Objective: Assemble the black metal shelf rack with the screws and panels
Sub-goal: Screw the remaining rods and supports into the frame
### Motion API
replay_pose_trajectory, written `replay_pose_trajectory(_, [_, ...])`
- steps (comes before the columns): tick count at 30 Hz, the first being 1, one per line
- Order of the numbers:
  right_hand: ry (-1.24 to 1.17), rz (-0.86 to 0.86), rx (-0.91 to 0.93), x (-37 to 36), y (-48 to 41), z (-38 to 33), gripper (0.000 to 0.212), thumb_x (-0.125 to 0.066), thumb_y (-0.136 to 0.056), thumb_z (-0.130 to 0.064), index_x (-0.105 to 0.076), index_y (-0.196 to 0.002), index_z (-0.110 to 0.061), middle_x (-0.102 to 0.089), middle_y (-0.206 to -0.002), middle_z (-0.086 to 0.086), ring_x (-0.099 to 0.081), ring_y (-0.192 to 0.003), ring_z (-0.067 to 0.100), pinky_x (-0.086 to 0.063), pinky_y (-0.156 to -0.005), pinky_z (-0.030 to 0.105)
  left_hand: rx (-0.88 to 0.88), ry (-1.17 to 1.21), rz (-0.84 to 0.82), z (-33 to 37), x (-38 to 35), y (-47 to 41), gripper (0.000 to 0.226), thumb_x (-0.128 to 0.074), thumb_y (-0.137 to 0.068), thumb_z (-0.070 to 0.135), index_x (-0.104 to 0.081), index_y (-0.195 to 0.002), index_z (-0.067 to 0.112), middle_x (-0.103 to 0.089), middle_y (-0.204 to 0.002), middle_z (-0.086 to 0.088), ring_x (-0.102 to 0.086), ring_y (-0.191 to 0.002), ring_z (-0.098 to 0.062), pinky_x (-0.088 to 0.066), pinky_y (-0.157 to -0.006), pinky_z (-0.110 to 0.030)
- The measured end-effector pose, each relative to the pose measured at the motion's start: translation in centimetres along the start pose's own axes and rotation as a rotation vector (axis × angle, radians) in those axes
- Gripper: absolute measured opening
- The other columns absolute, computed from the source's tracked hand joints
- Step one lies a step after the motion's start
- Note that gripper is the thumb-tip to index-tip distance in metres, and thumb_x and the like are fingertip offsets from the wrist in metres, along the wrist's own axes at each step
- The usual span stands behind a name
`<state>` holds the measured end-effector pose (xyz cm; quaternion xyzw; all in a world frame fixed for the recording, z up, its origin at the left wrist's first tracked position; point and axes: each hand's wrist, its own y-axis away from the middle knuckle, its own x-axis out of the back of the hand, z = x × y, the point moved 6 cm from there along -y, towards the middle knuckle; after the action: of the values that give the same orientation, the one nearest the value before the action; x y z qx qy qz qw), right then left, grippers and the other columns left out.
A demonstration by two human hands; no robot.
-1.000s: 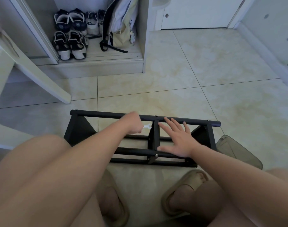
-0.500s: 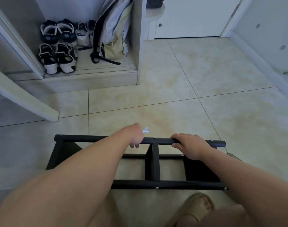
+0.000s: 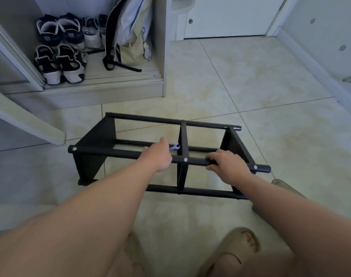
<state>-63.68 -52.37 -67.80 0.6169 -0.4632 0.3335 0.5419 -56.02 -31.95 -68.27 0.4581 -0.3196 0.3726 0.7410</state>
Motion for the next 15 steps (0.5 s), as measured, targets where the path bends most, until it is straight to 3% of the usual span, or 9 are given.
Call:
replay_pose_trajectory(6, [0.103,-0.11,0.025,-6.5,0.9,0.2,0.026,-0.056,-0.102,-0.037,-0.062,-0.126,-0.029,-0.058,-0.116,-0.003,-0.055,-0.108,0.024,-0.037,-0.078,0.034,0.065,-0.004,-0.076,-2.3,-6.2,0.3,0.009,-0.042,-0.1,0.015,-0.037,-0.107,0.017,-0.052,-0.085,-0.002,-0.054,-0.08,-0.027,-0.035,-0.068,-0.038])
replay_pose_trajectory(15, [0.126,-0.252,0.037,-12.6,0.9,0.4,0.032,-0.055,-0.103,-0.038,-0.058,-0.133,-0.027,-0.054,-0.122,-0.001,-0.052,-0.109,0.025,-0.049,-0.088,0.04,0.165,-0.015,-0.269,-4.1,-11.4,-0.1,0.012,-0.043,-0.096,0.013,-0.036,-0.106,0.013,-0.048,-0.084,-0.003,-0.053,-0.083,-0.029,-0.039,-0.068,-0.036])
